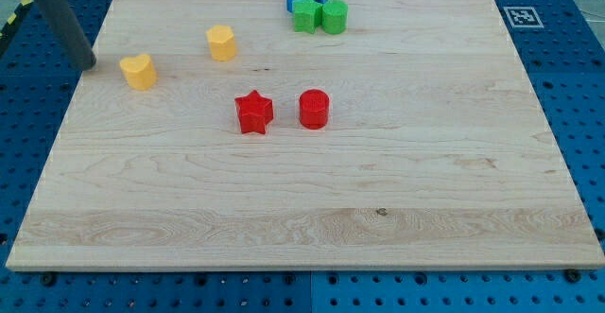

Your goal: Move the yellow blocks to the right of the board

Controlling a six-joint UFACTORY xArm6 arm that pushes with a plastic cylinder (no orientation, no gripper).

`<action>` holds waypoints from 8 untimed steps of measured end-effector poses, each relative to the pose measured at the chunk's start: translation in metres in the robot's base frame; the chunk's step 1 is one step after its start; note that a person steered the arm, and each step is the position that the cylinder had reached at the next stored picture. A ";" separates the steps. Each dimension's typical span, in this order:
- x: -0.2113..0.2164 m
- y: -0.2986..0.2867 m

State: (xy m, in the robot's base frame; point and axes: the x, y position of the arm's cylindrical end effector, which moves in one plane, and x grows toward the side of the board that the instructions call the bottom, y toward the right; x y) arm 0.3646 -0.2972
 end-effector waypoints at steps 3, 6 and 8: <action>0.032 0.101; 0.001 0.062; 0.018 0.134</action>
State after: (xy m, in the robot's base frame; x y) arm 0.3822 -0.1628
